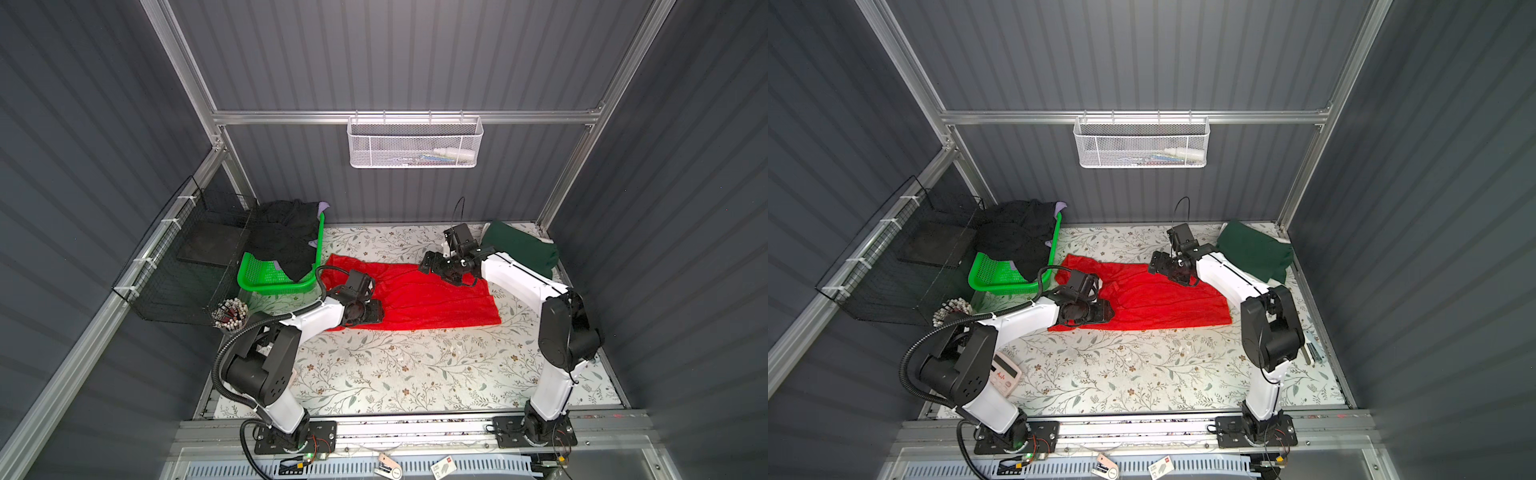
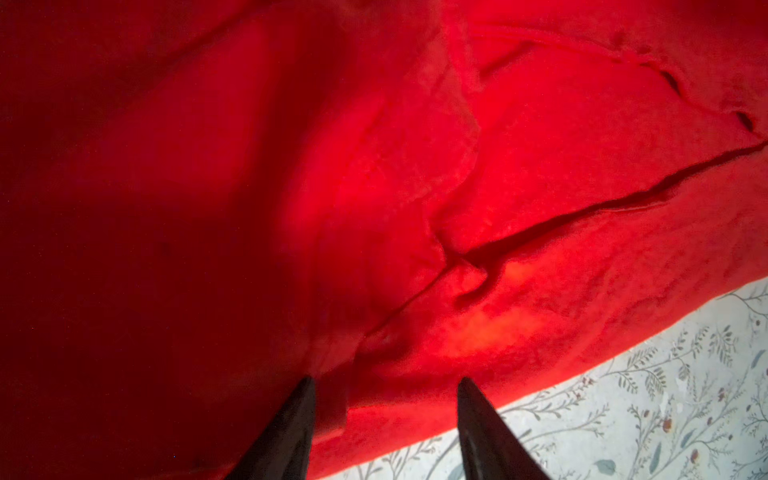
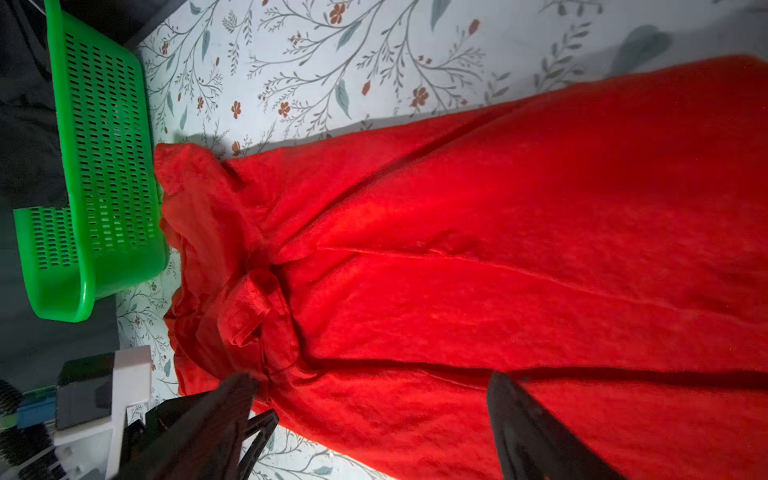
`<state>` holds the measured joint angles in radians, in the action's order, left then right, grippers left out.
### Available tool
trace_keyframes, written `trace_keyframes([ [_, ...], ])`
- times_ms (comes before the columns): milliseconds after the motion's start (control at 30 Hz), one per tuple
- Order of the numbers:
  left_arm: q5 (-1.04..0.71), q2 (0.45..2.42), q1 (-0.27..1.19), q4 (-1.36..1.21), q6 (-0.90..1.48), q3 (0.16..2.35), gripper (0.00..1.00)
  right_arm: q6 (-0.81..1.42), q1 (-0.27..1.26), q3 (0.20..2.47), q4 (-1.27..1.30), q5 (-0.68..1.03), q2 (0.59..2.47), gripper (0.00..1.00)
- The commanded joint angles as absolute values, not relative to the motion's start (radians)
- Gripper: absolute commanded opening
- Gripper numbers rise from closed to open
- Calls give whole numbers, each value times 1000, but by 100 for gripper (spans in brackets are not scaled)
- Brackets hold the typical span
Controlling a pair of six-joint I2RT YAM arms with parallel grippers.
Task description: Fold and stack the t-shirts
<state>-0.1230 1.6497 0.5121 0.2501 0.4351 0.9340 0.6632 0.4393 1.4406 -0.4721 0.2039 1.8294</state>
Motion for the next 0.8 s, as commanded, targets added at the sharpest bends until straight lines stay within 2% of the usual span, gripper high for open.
trace_keyframes([
  [0,-96,1681,520,303,388,968,56,660,421,1393,-463,192,1801,91],
  [200,-34,1726,530,352,391,983,51,657,396,1370,-463,202,1794,91],
  [367,104,1727,537,424,407,993,46,654,391,1366,-459,208,1799,91],
  [767,185,1730,537,436,433,1019,26,649,377,1343,-447,226,1818,91],
])
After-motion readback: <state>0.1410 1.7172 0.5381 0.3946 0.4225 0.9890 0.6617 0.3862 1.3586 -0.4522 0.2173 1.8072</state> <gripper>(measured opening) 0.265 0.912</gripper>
